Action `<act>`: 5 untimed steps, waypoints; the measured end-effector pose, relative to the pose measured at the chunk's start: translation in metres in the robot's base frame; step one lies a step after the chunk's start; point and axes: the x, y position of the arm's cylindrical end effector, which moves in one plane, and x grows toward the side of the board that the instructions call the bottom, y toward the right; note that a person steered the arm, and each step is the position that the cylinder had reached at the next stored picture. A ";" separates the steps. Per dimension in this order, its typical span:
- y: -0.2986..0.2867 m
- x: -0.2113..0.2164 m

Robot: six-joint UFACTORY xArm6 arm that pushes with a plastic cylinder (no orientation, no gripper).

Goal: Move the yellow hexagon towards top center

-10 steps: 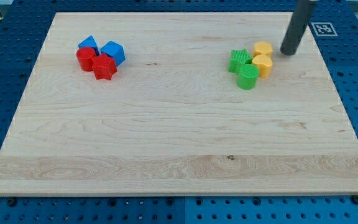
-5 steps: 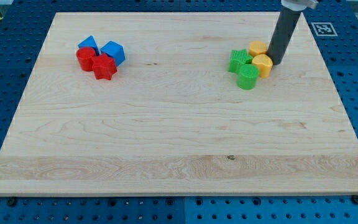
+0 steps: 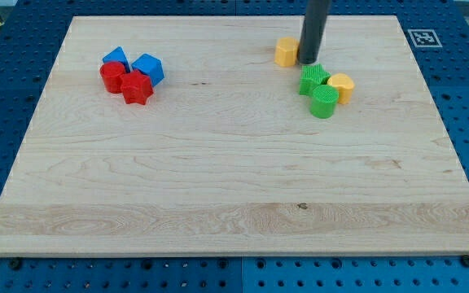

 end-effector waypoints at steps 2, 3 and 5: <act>-0.053 -0.012; -0.073 -0.015; -0.108 -0.025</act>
